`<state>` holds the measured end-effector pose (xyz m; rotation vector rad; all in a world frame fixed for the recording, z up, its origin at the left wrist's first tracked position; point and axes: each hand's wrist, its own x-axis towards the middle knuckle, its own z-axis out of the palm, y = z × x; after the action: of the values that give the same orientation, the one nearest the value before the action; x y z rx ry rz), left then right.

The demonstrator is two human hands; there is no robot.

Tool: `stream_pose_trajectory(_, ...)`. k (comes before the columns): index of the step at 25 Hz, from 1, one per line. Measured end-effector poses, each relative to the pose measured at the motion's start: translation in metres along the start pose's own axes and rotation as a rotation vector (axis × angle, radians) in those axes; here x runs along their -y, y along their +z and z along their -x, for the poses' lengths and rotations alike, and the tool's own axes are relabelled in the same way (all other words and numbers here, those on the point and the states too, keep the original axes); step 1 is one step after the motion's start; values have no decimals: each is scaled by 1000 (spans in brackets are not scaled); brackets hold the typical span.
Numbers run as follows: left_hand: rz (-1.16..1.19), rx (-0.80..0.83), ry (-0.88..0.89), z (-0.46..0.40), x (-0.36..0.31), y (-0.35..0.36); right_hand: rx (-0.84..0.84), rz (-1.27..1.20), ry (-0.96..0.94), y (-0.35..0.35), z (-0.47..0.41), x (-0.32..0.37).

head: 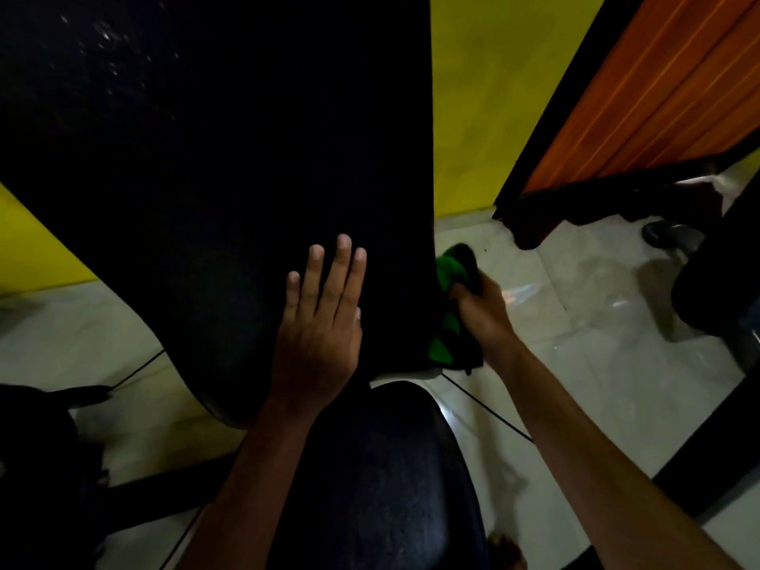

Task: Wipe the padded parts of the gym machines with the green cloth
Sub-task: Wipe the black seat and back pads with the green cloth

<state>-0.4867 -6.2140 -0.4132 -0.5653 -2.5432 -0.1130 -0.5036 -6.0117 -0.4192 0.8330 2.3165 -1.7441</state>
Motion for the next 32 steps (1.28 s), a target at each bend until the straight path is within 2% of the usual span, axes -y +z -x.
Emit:
stream_pose_trajectory(3, 8, 23, -13, 3, -3, 4, -9, -219, -188, -5, 0, 31)
stream_pose_trajectory(5, 14, 27, -22, 3, -3, 5, -52, -274, -227, 0, -2, 24)
stream_pose_trajectory(7, 5, 25, -28, 3, -2, 7, -85, -139, -108, 6, -1, -19)
stream_pose_trajectory(9, 0, 20, -30, 4, -2, 10, -14, 82, 95, 9, 5, -73)
stream_pose_trajectory(11, 0, 19, -28, 7, -2, 15, 64, 115, 234, 7, 8, -104)
stream_pose_trajectory(13, -22, 20, -34, 8, -2, 17, 60, -1, 251, 7, -1, -103)
stream_pose_trajectory(16, -28, 20, -38, 10, -3, 18, -40, -164, 135, 11, -7, -90)
stream_pose_trajectory(18, -40, 21, -37, 11, -4, 17, -82, -189, 100, 14, -4, -99)
stream_pose_trajectory(21, -36, 24, -33, 14, -3, 18, -8, 16, 241, 17, -1, -123)
stream_pose_trajectory(24, -25, 18, -29, 15, -1, 21, 57, 20, 390, 19, -8, -128)
stream_pose_trajectory(26, -16, 21, -21, 14, 1, 18, 19, 1, 364, 15, -1, -118)
stream_pose_trajectory(28, -7, 47, -11, 15, 1, 7, -40, -126, 282, 7, 10, -99)
stream_pose_trajectory(30, -4, 64, -18, 13, 3, -8, -48, -230, 180, 1, 19, -65)
stream_pose_trajectory(32, -35, 39, -34, -1, 11, -29, -44, -205, 67, -3, 21, -15)
